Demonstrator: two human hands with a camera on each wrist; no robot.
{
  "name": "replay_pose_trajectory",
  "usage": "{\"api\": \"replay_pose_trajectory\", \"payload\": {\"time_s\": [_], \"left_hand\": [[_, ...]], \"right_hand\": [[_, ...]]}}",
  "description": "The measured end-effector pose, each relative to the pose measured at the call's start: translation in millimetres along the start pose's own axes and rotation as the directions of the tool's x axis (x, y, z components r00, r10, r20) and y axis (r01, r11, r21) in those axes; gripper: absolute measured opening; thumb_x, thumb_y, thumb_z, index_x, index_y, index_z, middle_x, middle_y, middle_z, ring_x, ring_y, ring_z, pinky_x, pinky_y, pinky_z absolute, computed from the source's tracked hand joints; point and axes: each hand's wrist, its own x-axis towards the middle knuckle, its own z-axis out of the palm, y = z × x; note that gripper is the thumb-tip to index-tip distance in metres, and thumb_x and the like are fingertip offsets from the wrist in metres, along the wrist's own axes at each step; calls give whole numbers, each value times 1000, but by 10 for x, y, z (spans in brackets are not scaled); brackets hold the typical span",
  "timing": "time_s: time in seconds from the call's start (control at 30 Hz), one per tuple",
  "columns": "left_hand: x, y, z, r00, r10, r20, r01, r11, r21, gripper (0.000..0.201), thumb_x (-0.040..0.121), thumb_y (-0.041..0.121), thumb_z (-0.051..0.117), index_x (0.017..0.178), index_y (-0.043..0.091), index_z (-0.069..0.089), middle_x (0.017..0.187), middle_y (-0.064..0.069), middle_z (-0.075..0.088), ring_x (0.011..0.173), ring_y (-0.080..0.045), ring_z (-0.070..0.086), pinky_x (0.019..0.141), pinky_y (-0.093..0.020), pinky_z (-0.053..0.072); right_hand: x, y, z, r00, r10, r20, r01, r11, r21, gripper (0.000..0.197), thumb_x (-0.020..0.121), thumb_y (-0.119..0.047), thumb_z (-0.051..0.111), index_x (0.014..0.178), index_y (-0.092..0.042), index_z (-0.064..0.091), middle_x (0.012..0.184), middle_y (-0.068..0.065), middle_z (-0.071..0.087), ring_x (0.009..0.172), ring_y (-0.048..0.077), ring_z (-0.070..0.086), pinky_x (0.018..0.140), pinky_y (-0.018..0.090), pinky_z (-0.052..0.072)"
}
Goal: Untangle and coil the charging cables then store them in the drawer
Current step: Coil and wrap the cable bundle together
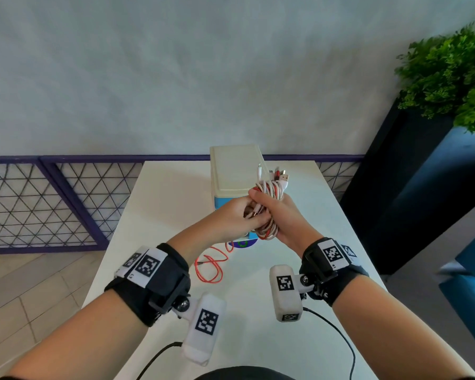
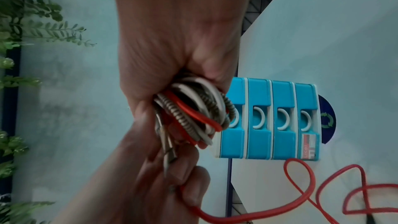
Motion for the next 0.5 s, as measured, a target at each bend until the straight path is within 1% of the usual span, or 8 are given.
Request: {"api": "replay_pose_trajectory", "payload": {"time_s": [0.1, 0.17, 0.23, 0.27, 0.33, 0.4, 0.47, 0.5], "left_hand": [[-43, -9, -15, 996, -84, -42, 73, 974, -215, 32, 90, 29, 62, 115, 11, 54, 87, -2, 65, 64, -16, 59, 63, -29, 50], [-49, 3, -33, 986, -144, -88, 106, 936, -336, 26, 92, 28, 59, 107, 8, 52, 67, -4, 61, 50, -12, 53, 52, -24, 46], [-64, 2, -63, 977, -201, -76, 160, 918, -364, 20, 95, 29, 53, 97, 9, 51, 64, -5, 61, 41, -9, 47, 44, -20, 42], [-82, -22, -84, 974, -223, -22, 197, 900, -388, 21, 97, 29, 49, 96, 9, 51, 68, -5, 62, 39, -8, 42, 41, -19, 40], [-141, -118, -135, 955, -233, 181, 289, 864, -411, 27, 101, 32, 40, 92, 10, 53, 64, -1, 55, 40, -7, 33, 42, -17, 35], [-209, -264, -190, 902, -200, 383, 345, 866, -361, 34, 101, 34, 35, 84, 15, 56, 57, 5, 43, 47, -8, 28, 48, -18, 32], [-254, -366, -228, 882, -168, 441, 314, 906, -283, 34, 101, 32, 36, 82, 17, 60, 59, 8, 40, 54, -9, 29, 55, -19, 32], [-256, -385, -240, 900, -151, 410, 248, 949, -195, 31, 101, 30, 40, 84, 18, 63, 60, 9, 42, 56, -8, 34, 56, -17, 32]], "right_hand": [[33, -45, -33, 997, -50, -65, 52, 998, 31, 9, 89, -6, 61, 81, -4, 64, 78, 14, 68, 73, 28, 68, 74, 40, 56], [66, -59, -60, 993, -66, -95, 76, 992, 103, 14, 91, -1, 55, 80, -5, 63, 72, 10, 69, 72, 25, 69, 71, 38, 57], [100, -81, -94, 990, -75, -122, 98, 977, 189, 15, 92, 1, 51, 83, -7, 60, 68, 7, 66, 66, 19, 68, 61, 33, 58], [125, -93, -123, 988, -75, -132, 105, 967, 234, 14, 93, 0, 50, 85, -8, 59, 68, 6, 64, 63, 17, 67, 58, 31, 57], [183, -134, -204, 988, -67, -142, 110, 942, 318, 14, 95, -5, 53, 82, -11, 56, 66, 3, 61, 57, 15, 63, 54, 29, 55], [217, -193, -307, 988, -50, -147, 100, 928, 358, 17, 95, -9, 55, 79, -13, 54, 64, 2, 58, 55, 14, 60, 52, 28, 53], [189, -257, -381, 994, -22, -111, 56, 948, 315, 20, 95, -12, 55, 75, -13, 56, 63, 2, 59, 54, 14, 60, 51, 28, 54], [157, -286, -397, 997, -4, -79, 26, 962, 271, 20, 95, -13, 56, 75, -12, 57, 63, 2, 61, 54, 14, 61, 52, 29, 54]]}}
